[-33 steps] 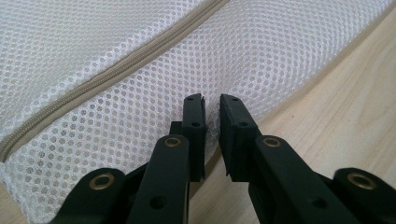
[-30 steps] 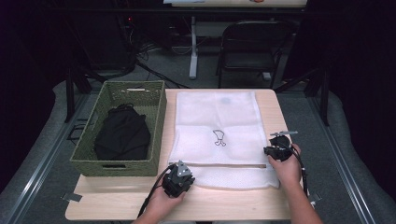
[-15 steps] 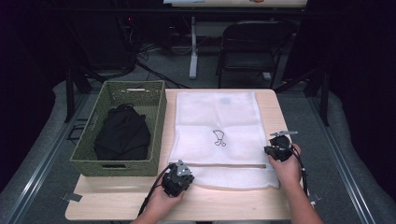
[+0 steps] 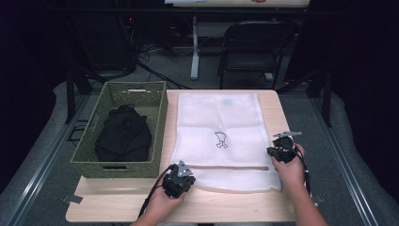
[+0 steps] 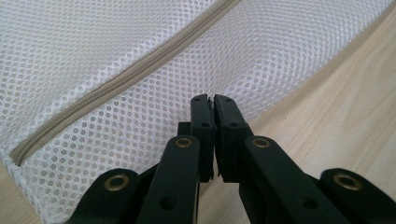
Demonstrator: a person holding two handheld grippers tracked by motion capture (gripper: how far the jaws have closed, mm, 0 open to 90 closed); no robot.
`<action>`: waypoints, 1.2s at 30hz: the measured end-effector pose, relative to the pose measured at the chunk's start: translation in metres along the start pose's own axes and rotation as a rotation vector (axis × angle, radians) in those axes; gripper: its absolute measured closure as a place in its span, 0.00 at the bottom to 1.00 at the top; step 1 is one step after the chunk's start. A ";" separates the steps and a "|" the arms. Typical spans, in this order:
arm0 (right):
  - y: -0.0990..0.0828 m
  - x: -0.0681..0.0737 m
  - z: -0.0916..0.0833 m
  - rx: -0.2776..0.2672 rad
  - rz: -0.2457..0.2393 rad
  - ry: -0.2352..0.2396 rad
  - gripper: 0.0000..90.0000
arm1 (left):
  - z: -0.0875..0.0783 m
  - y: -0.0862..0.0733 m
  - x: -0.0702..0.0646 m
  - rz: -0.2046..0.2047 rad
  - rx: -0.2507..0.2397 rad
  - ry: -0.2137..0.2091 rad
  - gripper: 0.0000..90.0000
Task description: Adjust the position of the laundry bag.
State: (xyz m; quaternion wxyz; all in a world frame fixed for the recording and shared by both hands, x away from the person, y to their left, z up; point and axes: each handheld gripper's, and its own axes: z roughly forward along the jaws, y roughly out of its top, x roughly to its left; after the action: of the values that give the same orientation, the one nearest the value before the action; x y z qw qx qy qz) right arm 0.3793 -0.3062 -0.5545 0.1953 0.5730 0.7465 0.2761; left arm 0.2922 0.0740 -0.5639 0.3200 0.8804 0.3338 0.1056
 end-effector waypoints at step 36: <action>0.021 -0.005 -0.028 0.108 0.005 0.126 0.97 | -0.038 0.021 0.007 0.040 0.054 -0.054 0.97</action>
State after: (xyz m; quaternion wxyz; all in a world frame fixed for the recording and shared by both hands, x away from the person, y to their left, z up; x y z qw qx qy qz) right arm 0.3797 -0.3124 -0.5198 0.1163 0.5661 0.7696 0.2715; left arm 0.2929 0.0851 -0.5217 0.3028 0.8978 0.3099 0.0791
